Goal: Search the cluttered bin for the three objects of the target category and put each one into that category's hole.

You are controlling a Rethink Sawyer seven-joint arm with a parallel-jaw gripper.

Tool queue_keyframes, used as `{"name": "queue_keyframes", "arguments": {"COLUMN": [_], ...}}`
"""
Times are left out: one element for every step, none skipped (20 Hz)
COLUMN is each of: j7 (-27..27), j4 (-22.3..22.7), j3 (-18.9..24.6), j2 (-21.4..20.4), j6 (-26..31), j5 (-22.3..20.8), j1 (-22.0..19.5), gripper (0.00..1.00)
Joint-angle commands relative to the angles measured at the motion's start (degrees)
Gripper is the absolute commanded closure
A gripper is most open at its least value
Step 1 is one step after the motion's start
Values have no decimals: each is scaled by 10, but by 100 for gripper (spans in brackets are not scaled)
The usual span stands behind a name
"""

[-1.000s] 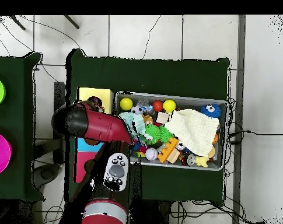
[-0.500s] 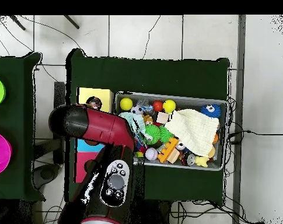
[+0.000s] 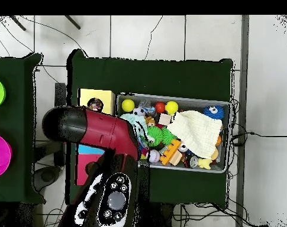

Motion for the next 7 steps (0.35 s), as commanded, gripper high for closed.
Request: {"name": "queue_keyframes", "arguments": {"j7": [84,81,82,81,83,85,88], "j4": [71,77,79,80,81,81,83], "j3": [1,2,0,1,-1,-1,1], "j2": [-22,-23,-25,-27,-28,-29,-30], "j6": [49,43,41,41,42,43,41], "j5": [-41,-42,-42,-43,-43,-45,-44], "j1": [-10,-13,-13,-14,-14,-14,-15], "gripper": [100,100,100,100,100,100,100]}}
